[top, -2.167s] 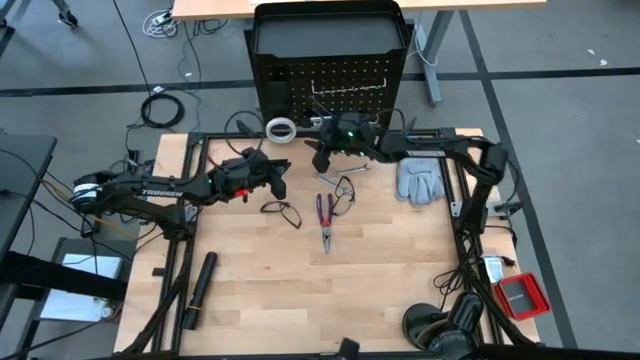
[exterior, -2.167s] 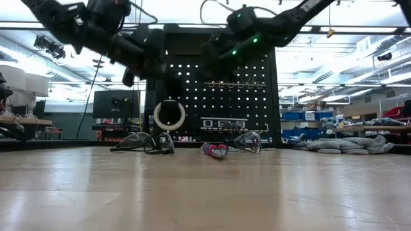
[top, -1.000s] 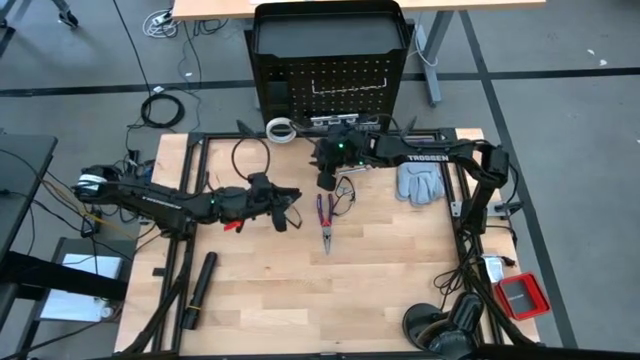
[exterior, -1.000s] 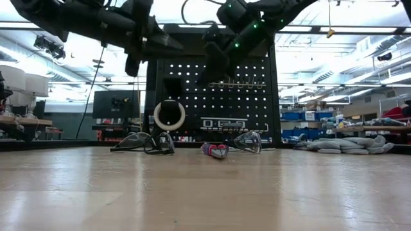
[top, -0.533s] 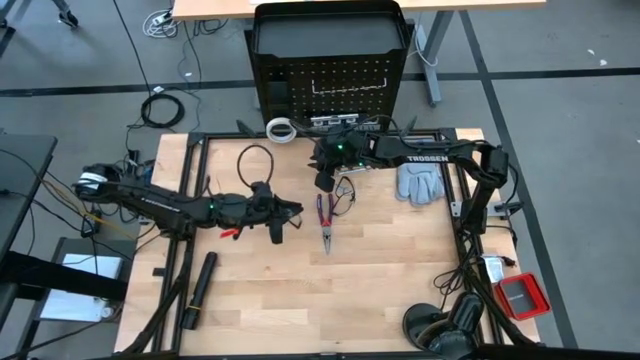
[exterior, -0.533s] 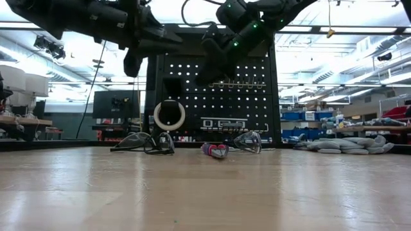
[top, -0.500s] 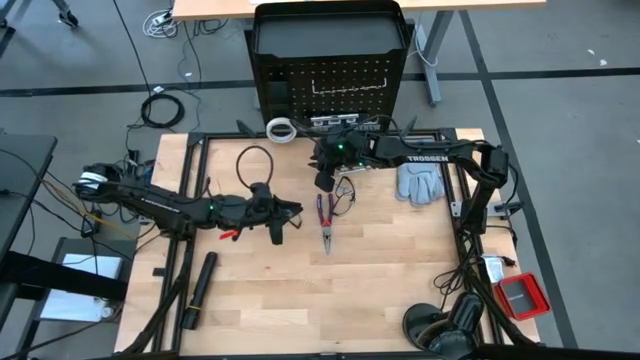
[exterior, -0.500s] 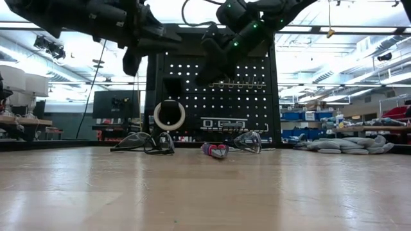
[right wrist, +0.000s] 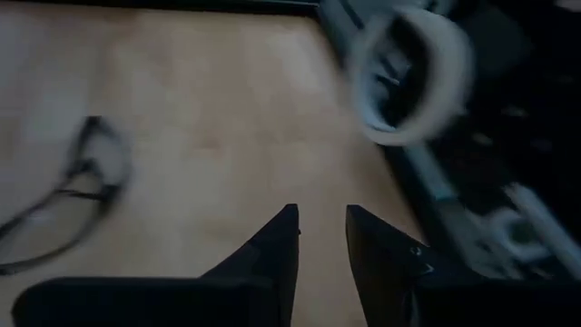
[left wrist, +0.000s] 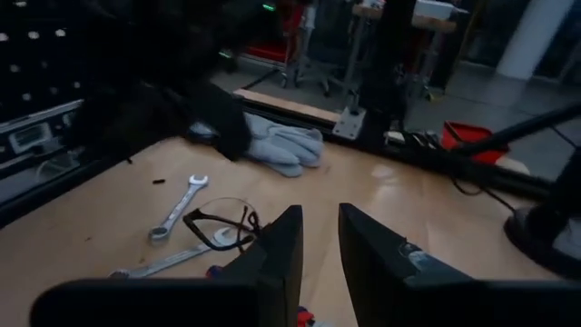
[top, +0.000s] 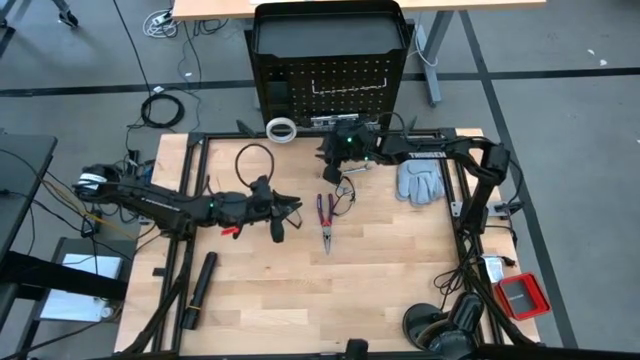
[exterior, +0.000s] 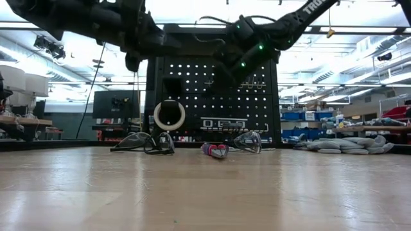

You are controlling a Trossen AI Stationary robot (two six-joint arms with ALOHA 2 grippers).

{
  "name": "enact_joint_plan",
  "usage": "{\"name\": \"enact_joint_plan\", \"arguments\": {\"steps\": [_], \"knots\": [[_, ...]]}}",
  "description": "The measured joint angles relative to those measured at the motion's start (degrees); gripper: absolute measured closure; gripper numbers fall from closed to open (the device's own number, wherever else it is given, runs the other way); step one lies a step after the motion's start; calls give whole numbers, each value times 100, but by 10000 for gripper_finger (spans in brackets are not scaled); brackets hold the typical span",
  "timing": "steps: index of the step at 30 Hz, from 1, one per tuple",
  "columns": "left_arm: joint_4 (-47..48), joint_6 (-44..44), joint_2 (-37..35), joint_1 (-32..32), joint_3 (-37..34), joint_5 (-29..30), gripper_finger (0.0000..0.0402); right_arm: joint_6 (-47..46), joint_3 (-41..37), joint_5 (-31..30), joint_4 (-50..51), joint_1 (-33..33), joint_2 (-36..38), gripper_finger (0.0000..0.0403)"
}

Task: Hang tools onto peg board
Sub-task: Remove the black spirit level from the black pegboard

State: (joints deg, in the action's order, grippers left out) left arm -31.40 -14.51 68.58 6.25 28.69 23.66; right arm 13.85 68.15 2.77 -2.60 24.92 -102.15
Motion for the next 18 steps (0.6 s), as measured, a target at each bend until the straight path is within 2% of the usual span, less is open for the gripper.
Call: {"name": "enact_joint_plan", "arguments": {"steps": [7,13,18], "knots": [[-438,245,-5,-931,-478,-1195,324,280,6,-484,61,302,-131,269],[-1395,81,-5,-1852,-1100,-2298,324,283,147,-800,100,259,-333,240],[-1646,36,-3,-2475,-1383,-2750,324,368,808,-851,320,221,-587,226]]}}
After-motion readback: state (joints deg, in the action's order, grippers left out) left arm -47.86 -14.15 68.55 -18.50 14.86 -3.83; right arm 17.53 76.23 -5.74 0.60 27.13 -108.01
